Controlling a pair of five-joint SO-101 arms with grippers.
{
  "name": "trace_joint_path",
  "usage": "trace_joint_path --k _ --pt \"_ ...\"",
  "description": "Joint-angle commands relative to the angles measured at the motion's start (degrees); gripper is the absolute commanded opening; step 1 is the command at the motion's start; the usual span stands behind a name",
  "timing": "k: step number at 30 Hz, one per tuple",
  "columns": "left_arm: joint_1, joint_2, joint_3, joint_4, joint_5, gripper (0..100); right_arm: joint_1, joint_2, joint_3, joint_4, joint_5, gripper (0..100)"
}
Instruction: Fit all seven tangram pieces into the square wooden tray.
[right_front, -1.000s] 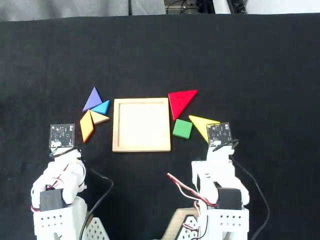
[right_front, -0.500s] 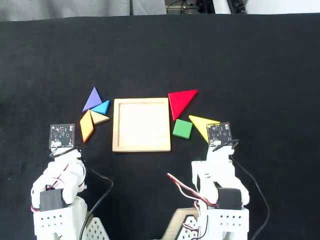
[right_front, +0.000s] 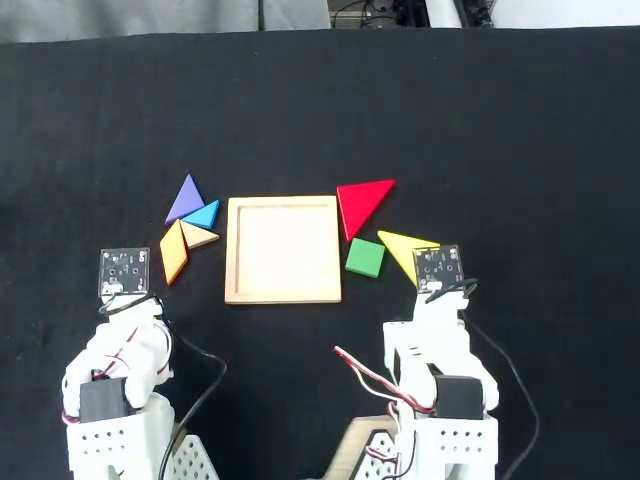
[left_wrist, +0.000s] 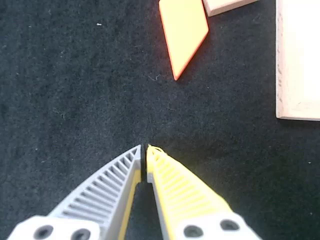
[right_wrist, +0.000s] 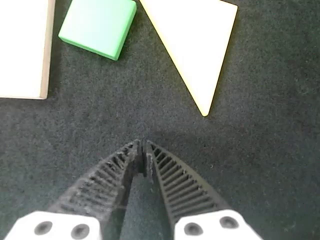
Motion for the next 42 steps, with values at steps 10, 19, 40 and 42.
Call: trace_joint_path --k 10,19,40,42 --pt "0.0 -0.2 1.1 0.4 -0.4 3 -0.6 -5.1 0.0 0.4 0.1 1.1" --pt "0.0 -0.2 1.1 0.4 -0.4 3 -0.6 -5.1 0.0 -0.1 0.4 1.1" --pt "0.1 -0.2 1.1 0.4 -0.4 3 1.6 -5.1 -0.1 -34.5 4.7 1.2" --pt "0.1 -0.2 1.1 0.4 -0.4 3 3.3 -5.1 -0.1 -35.2 10.7 1.2"
